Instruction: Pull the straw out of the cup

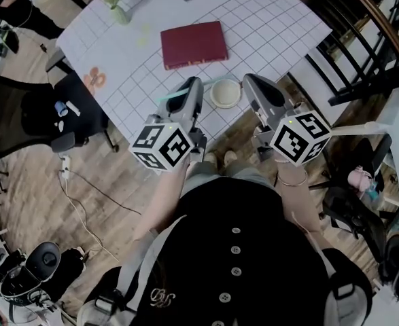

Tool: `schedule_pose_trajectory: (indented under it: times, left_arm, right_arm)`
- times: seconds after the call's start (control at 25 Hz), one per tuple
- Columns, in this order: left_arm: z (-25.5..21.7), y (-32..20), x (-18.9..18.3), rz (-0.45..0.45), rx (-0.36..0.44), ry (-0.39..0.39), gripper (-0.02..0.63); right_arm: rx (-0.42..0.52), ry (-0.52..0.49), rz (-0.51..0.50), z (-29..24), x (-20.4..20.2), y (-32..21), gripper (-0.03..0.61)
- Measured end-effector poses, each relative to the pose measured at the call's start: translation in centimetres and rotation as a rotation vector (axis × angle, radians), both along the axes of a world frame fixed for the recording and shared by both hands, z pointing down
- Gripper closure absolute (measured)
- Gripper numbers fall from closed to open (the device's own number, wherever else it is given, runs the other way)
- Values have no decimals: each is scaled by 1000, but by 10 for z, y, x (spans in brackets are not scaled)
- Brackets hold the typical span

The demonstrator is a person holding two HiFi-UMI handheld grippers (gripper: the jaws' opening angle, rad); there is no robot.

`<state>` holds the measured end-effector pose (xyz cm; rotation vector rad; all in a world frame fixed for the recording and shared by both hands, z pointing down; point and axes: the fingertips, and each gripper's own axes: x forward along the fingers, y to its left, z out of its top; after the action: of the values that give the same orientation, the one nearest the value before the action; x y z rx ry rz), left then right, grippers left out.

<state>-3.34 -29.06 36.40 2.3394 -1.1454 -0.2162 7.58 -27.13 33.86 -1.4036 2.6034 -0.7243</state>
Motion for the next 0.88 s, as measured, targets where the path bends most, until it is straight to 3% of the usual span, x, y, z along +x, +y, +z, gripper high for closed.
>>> schedule_pose_trajectory:
  times: [0.88]
  left_arm:
    - [-71, -9, -13, -35, 207, 42, 594]
  right_arm:
    - [134, -9, -63, -49, -13, 0, 580]
